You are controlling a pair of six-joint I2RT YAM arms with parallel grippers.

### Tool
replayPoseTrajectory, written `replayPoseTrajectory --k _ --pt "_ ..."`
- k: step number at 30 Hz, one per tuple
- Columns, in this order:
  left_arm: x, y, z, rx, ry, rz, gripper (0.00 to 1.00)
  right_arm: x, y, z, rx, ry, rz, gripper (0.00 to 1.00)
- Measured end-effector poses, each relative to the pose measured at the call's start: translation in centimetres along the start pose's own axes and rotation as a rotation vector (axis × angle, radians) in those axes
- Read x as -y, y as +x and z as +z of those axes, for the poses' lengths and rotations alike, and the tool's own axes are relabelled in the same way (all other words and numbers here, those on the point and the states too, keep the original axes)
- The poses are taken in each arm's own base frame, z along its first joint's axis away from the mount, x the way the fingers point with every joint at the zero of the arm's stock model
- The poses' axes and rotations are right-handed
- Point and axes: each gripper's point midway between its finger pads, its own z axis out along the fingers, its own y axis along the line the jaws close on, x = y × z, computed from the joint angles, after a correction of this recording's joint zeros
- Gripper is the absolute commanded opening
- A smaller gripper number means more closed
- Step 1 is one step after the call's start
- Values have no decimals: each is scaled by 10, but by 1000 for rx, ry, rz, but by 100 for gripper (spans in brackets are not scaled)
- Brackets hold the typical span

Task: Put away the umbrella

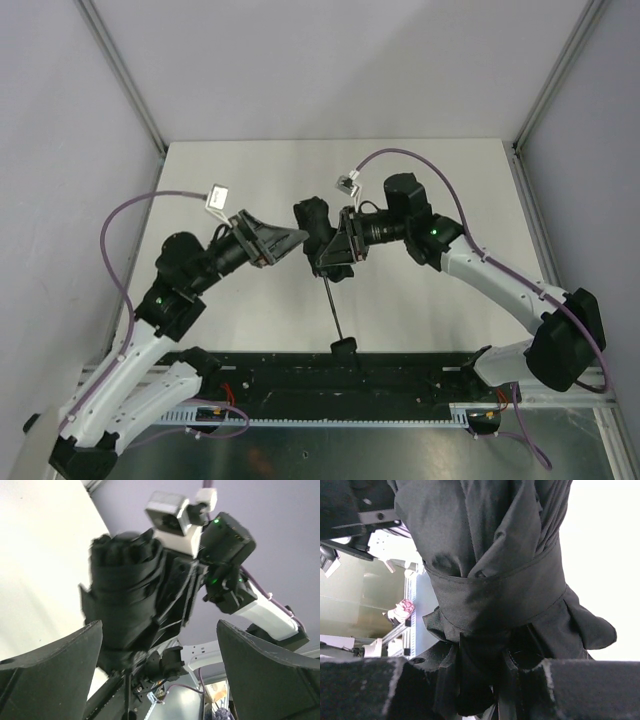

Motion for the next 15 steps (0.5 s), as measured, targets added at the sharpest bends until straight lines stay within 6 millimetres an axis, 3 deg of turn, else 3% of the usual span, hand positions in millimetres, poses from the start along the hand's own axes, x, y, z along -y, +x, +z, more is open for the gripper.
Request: replayPoseTrajectory --k 4,9,12,15 --pt "-17 8 -8 15 -46 -6 99 -9 -4 1 -1 -18 -40 0" --pt "-24 12 12 -30 -34 22 96 -21 -1 5 -23 -48 -70 0" --pt "-26 19 25 -68 -8 24 82 -26 3 7 -37 -70 -81 0" --pt "-21 21 31 -79 28 35 56 -30 6 8 -49 -85 -93 0"
